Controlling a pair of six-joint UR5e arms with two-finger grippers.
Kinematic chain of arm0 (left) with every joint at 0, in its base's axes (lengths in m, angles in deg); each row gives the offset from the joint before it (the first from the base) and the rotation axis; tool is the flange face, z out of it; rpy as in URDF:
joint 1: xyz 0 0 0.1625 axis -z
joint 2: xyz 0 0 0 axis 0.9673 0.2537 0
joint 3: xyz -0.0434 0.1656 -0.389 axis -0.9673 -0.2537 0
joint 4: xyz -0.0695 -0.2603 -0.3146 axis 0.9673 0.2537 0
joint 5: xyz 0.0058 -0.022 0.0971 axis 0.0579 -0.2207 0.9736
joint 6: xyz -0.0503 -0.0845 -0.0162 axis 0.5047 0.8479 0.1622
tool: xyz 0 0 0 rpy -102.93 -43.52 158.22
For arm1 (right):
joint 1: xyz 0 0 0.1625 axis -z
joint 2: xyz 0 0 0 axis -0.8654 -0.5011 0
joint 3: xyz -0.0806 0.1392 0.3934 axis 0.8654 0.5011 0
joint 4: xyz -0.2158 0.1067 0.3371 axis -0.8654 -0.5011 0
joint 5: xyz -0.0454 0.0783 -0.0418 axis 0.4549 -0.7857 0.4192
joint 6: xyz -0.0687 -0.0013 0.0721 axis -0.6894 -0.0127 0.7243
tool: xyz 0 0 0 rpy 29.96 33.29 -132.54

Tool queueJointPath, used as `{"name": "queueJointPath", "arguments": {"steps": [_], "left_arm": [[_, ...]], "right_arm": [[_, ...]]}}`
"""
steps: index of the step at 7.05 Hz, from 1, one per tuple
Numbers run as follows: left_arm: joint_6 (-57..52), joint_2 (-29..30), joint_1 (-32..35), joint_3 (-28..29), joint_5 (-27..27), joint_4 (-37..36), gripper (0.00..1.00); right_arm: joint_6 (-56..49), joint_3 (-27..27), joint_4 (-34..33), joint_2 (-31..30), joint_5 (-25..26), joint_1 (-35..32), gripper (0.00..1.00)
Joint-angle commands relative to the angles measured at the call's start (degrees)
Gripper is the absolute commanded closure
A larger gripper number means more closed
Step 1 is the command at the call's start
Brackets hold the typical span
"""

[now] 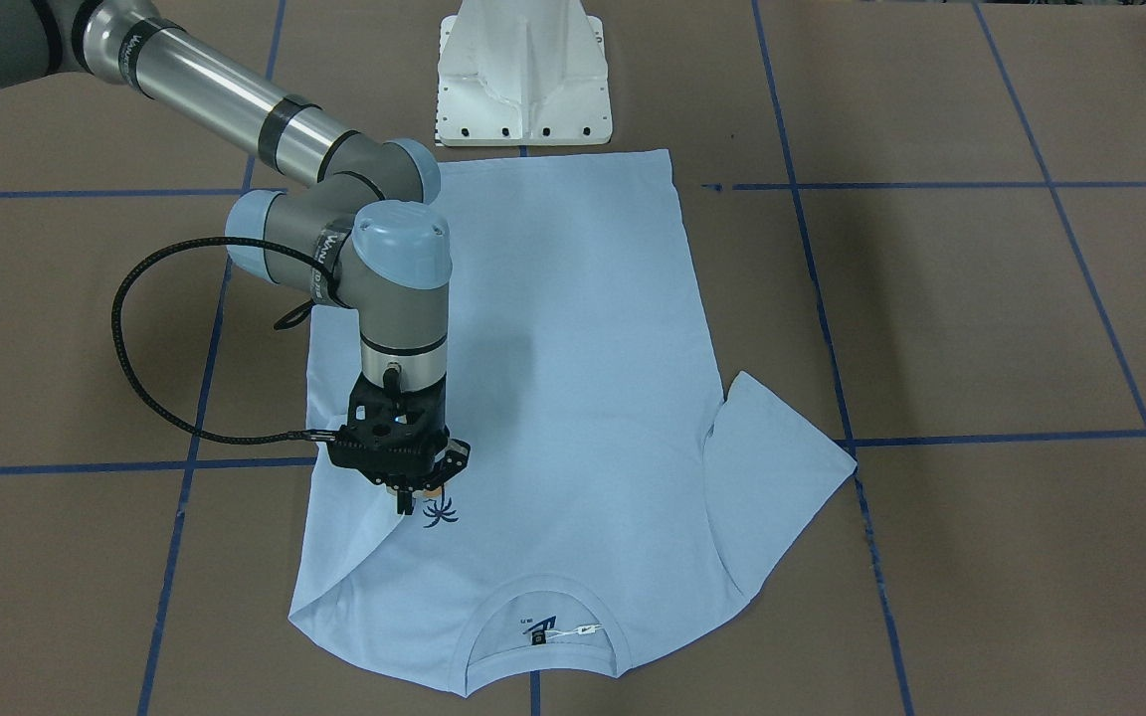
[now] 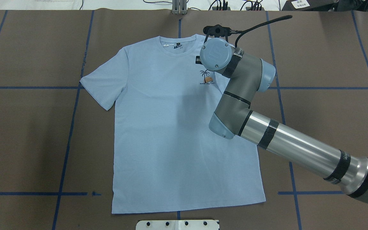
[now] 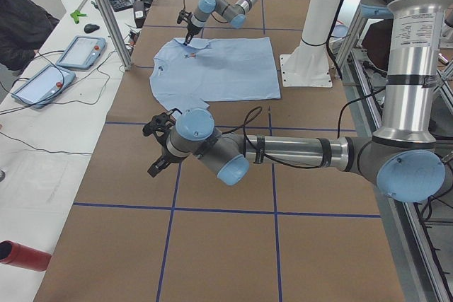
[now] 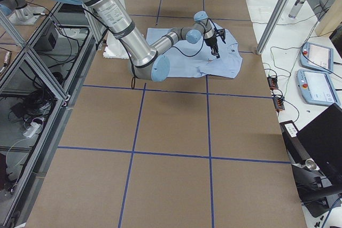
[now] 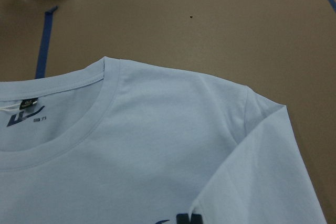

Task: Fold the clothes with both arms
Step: 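Fold the sleeve inward onto the shirt body with the right gripper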

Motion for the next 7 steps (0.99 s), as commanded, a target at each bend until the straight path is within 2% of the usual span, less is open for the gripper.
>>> {"name": "queueJointPath", "arguments": {"steps": [1,2,3,4,5,6,7], "left_arm": [[0.0,0.0,0.0,0.1,0.0,0.0,0.00],[0.1,0.0,0.0,0.3,0.0,-0.1,0.00],[1.1,0.3,-0.1,-0.5,0.0,-0.1,0.00],[5.1,0.6,-0.1,-0.4,0.1,1.4,0.00],[7.9,0.6,-0.2,-0.6,0.3,5.9,0.00],[11.7,0.7,-0.9,-0.1,0.4,8.5,0.00],[16.7,1.3,-4.6,-0.5,0.4,8.9,0.00]], "right_arm": [[-0.4,0.2,-0.1,1.2,1.2,1.4,0.00],[-0.7,-0.3,-0.3,1.9,0.4,1.5,0.00],[-2.5,-0.5,-0.9,2.2,-4.2,0.2,0.00],[-6.0,-2.6,-4.8,1.3,-9.9,-2.5,0.00],[-12.6,-6.8,-8.3,-0.2,-11.6,-5.0,0.00],[-16.1,-11.5,-8.7,-4.8,-13.7,-7.3,0.00],[-22.9,-15.8,-8.8,-8.9,-21.9,-13.3,0.00]]}}
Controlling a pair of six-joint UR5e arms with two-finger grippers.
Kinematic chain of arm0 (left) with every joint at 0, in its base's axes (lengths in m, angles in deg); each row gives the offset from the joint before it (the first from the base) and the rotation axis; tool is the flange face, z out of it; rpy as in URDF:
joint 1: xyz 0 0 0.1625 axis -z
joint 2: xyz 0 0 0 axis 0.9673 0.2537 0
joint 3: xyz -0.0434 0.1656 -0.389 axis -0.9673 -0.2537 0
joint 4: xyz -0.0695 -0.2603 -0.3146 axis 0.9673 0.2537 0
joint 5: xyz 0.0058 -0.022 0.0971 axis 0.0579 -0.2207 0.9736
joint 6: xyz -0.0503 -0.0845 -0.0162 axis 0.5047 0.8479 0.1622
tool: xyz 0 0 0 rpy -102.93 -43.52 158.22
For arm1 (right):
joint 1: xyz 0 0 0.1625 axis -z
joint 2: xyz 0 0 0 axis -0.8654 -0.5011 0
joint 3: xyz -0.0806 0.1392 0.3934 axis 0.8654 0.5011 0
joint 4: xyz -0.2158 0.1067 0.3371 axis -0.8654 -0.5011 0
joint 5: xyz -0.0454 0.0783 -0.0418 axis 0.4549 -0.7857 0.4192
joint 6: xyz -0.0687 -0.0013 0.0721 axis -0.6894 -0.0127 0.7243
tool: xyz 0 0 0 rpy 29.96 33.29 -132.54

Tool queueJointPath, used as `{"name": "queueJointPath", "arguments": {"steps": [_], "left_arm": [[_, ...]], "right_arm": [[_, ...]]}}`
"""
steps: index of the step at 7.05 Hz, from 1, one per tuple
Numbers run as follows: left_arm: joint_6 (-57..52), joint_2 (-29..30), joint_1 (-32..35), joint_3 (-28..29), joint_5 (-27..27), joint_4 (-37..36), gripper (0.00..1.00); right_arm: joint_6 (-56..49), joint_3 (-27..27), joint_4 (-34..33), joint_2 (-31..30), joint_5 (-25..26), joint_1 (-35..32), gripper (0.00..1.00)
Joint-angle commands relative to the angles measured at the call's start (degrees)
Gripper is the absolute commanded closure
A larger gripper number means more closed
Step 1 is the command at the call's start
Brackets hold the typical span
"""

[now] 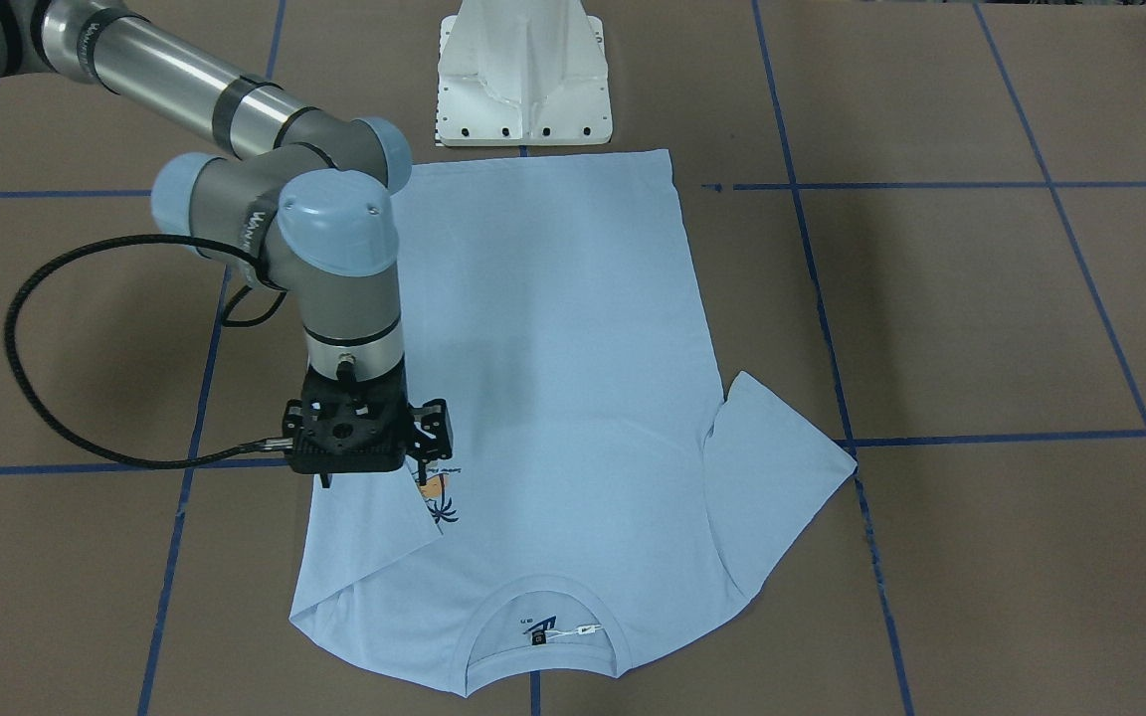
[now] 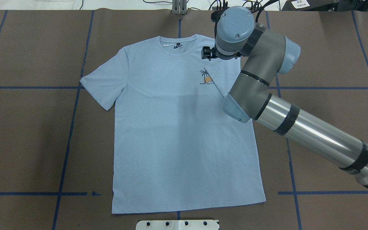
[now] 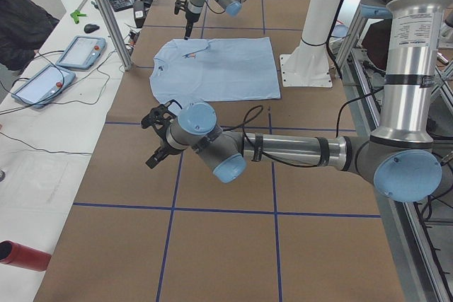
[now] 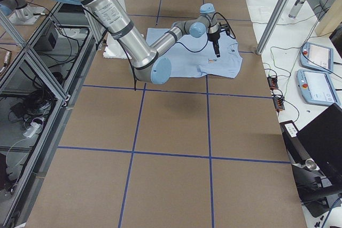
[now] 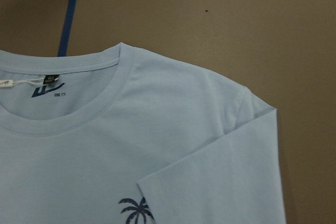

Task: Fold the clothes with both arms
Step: 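Fold the sleeve inward onto the shirt body with the right gripper, then withdraw the right arm while the left gripper reaches the other sleeve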

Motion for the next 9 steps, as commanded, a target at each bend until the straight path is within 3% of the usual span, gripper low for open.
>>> {"name": "queueJointPath", "arguments": {"steps": [1,2,3,4,5,6,7,8,9], "left_arm": [[9.3,2.5,-5.2,-0.1,0.1,1.8,0.00],[14.5,4.4,-8.0,-0.1,0.3,1.7,0.00],[22.6,6.8,-10.8,-0.1,4.4,2.4,0.00],[31.9,7.0,-16.4,0.4,14.2,7.0,0.00],[39.0,9.6,-22.9,0.8,20.2,7.4,0.00],[43.7,13.6,-28.0,4.7,22.7,7.4,0.00],[46.6,16.6,-31.6,8.1,25.9,7.1,0.06],[49.9,18.1,-34.0,11.0,28.8,7.6,0.22],[50.8,18.1,-36.2,11.5,31.8,7.5,0.31]], "right_arm": [[-15.9,-8.6,-0.6,-9.5,-15.5,-12.7,0.00],[-23.6,-9.9,-0.6,-13.0,-22.5,-19.1,0.00],[-28.7,-9.7,-0.3,-17.0,-26.9,-24.7,0.00],[-38.9,-9.5,-0.6,-20.5,-31.6,-29.8,0.00],[-43.0,-9.4,-0.7,-23.2,-35.9,-34.9,0.00],[-43.1,-10.0,-0.5,-25.2,-36.9,-36.9,0.00],[-43.0,-10.1,-0.1,-25.9,-36.9,-37.1,0.00],[-43.0,-10.3,0.0,-26.4,-36.9,-37.1,0.00],[-43.0,-9.9,0.0,-26.5,-36.6,-37.0,0.00]]}}
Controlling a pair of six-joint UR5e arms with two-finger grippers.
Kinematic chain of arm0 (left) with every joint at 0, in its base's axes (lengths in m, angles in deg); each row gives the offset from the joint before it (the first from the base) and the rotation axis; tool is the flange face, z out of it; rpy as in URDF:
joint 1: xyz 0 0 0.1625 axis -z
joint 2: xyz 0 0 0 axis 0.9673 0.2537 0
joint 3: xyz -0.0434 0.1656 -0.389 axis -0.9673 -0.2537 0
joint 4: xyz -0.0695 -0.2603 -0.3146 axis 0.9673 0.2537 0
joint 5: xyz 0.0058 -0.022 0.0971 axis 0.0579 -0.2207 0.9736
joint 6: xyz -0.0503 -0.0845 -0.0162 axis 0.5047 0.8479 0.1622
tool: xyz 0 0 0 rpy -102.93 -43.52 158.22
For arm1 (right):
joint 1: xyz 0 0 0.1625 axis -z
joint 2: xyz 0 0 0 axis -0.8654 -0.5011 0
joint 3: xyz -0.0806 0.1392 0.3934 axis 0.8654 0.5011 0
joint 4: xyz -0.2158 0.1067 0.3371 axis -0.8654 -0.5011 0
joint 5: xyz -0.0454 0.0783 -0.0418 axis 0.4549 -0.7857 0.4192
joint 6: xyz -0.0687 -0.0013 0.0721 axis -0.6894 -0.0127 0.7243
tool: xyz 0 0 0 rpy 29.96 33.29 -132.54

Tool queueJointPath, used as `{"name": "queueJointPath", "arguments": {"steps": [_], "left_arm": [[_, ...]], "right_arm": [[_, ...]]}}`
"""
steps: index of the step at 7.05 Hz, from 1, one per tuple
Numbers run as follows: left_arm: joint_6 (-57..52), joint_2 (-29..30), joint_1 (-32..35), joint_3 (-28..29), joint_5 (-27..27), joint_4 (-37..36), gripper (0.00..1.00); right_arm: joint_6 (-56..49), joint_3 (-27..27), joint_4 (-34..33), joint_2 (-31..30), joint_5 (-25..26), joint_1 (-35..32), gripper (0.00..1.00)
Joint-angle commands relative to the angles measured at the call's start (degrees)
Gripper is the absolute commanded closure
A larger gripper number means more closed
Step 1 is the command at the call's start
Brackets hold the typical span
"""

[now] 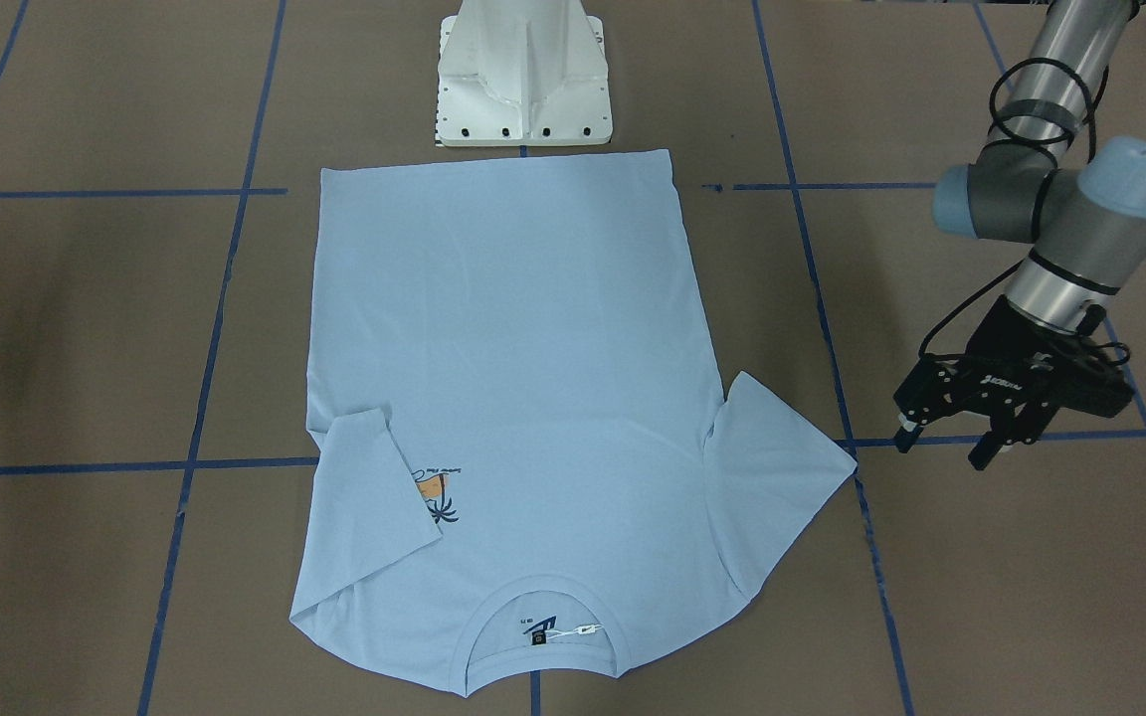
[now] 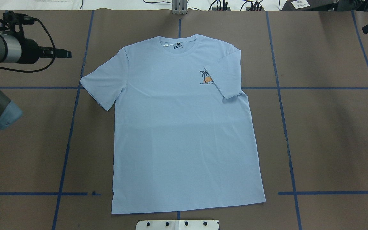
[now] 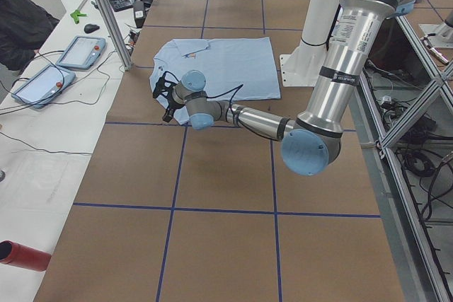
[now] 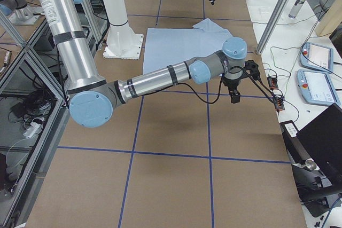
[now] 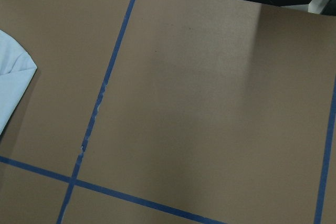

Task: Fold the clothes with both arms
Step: 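Withdraw the right arm while the left gripper reaches the other sleeve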

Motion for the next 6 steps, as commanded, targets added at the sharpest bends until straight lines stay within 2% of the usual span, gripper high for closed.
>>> {"name": "queueJointPath", "arguments": {"steps": [1,5,6], "left_arm": [[2.4,1.0,-5.3,2.1,5.9,-0.4,0.33],[2.6,1.1,-8.3,4.7,9.8,-0.4,0.33],[2.7,1.1,-9.0,4.7,9.8,-0.5,0.37]], "right_arm": [[-0.1,0.3,0.1,-0.4,0.1,-0.1,0.00],[-0.1,0.6,0.1,-0.4,0.5,-0.1,0.00],[-0.1,0.6,0.1,-0.4,0.5,-0.1,0.00]]}}
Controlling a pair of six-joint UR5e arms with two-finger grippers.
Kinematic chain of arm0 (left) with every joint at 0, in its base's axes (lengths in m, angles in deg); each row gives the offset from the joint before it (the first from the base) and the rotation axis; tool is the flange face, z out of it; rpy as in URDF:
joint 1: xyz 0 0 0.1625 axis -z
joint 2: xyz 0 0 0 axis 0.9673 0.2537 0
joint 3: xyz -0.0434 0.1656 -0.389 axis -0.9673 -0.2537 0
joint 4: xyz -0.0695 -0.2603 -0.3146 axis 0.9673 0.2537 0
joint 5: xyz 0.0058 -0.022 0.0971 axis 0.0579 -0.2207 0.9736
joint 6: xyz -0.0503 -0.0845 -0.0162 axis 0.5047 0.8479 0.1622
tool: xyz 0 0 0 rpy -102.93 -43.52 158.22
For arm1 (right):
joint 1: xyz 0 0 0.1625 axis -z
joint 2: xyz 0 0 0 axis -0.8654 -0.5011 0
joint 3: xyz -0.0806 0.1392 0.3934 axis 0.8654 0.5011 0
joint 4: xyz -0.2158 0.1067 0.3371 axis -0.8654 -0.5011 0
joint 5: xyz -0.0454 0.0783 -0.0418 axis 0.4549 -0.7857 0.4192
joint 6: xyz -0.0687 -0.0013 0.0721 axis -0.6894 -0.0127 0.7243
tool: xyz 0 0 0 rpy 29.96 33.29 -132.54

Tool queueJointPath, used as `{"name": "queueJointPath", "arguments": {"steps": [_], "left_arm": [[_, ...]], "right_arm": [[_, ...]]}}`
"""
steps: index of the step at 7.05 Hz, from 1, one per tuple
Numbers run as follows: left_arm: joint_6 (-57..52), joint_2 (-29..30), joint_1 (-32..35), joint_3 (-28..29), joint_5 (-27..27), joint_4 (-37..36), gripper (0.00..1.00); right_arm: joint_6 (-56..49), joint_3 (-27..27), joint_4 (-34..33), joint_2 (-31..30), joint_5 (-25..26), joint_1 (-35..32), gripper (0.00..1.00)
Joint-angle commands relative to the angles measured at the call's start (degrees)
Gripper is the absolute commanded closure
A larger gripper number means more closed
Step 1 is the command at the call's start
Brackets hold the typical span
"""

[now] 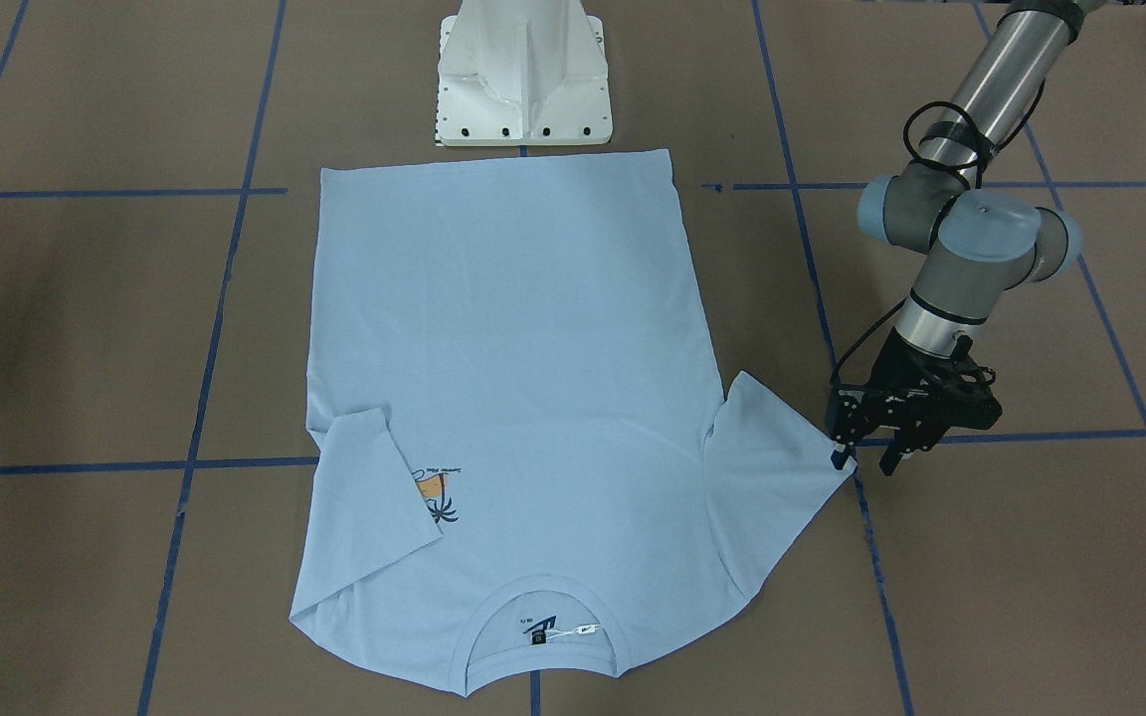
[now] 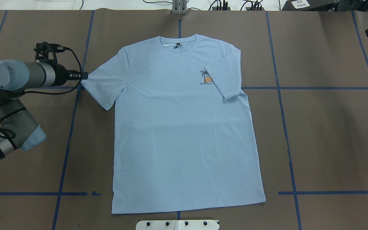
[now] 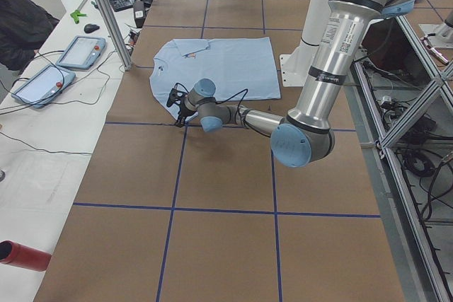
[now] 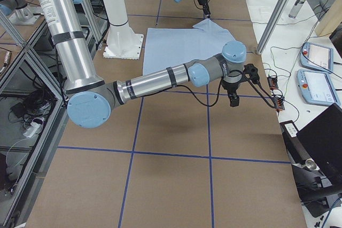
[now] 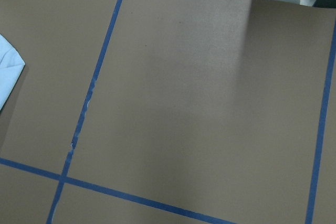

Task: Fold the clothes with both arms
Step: 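Withdraw the right arm while the left gripper reaches the other sleeve, then grasp the sleeve and fold it inward onto the body with left gripper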

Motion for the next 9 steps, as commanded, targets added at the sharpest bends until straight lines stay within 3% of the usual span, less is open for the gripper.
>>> {"name": "queueJointPath", "arguments": {"steps": [1,2,5,6,7,9], "left_arm": [[0.1,0.0,-1.1,0.3,0.6,-0.1,0.45],[0.0,0.0,-1.3,1.0,0.6,0.0,0.54],[0.0,0.0,-1.7,1.0,0.6,0.0,0.55],[0.0,0.0,-1.7,1.0,0.6,0.0,0.71],[0.0,0.1,-1.7,0.9,0.6,0.0,1.00],[0.0,0.3,-1.7,0.1,0.7,0.0,1.00]], "right_arm": [[0.0,0.0,0.0,-0.1,0.0,0.0,0.00],[0.0,0.0,0.0,-0.1,0.0,0.0,0.00],[0.0,-0.1,0.1,-0.4,0.0,0.0,0.00],[0.1,-0.1,0.1,-0.4,0.0,0.0,0.00],[0.1,-0.1,0.1,-0.4,0.0,0.0,0.00],[0.3,-0.1,0.1,-0.4,0.0,0.0,0.00]]}}
